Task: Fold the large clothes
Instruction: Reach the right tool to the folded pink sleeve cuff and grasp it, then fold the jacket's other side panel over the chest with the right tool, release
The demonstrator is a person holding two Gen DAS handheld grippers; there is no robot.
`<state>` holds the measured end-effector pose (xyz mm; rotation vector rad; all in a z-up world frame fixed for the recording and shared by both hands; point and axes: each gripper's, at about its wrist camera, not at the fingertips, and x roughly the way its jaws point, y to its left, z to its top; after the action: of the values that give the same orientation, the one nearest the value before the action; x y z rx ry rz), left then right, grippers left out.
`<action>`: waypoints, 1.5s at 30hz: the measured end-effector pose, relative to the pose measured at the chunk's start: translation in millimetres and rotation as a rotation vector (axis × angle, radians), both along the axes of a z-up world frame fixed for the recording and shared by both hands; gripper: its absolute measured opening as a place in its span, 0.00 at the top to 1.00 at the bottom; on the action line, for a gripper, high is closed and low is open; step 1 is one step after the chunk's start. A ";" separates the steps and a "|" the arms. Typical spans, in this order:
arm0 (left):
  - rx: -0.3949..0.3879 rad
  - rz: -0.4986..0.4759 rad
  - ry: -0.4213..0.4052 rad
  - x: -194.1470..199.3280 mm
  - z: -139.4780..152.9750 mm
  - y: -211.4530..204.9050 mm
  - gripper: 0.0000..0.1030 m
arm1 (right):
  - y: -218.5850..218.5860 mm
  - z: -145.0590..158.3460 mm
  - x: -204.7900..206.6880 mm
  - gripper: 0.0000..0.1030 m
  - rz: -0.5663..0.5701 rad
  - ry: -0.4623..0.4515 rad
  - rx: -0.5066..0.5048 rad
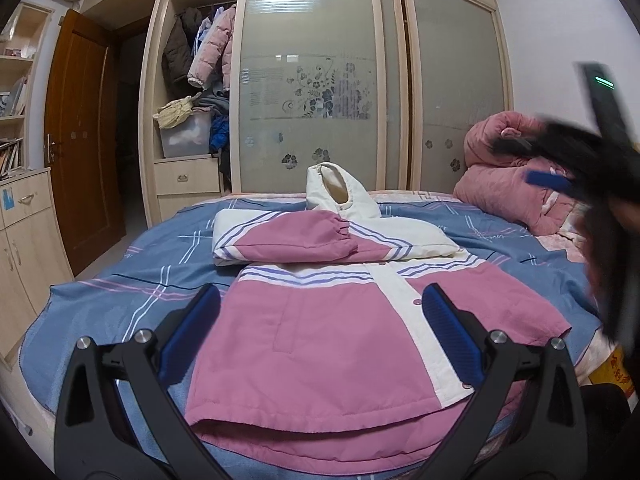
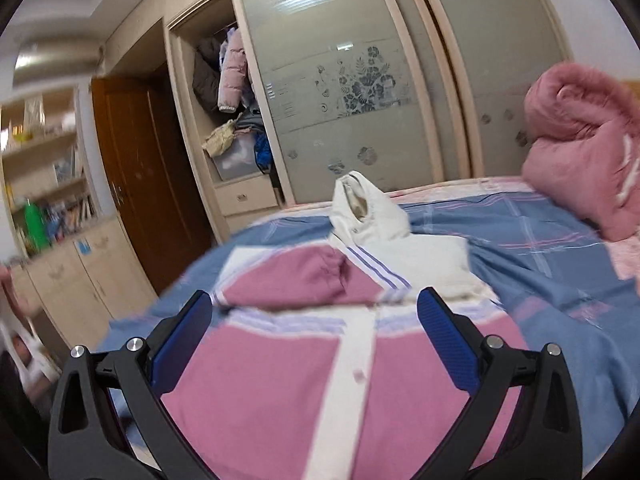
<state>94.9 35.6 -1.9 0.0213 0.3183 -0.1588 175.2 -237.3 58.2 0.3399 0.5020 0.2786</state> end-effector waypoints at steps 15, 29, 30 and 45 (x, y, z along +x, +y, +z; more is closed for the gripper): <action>-0.098 -0.025 0.029 7.2 -2.6 27.4 0.02 | 40.4 -171.1 253.6 0.31 0.129 0.566 0.415; -0.166 -0.013 0.054 8.4 -2.5 53.8 0.02 | 61.2 -230.3 306.5 0.80 0.032 0.702 0.493; -0.165 -0.013 0.055 8.5 -3.1 53.8 0.02 | 63.9 -225.2 307.3 0.84 0.043 0.691 0.483; -0.157 -0.004 0.069 12.0 -4.0 50.7 0.02 | -36.1 -39.2 294.1 0.86 -0.084 0.266 0.142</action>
<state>106.9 86.3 -5.9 -0.1391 0.3741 -0.1879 469.3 -273.4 18.9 0.5386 0.7299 0.1883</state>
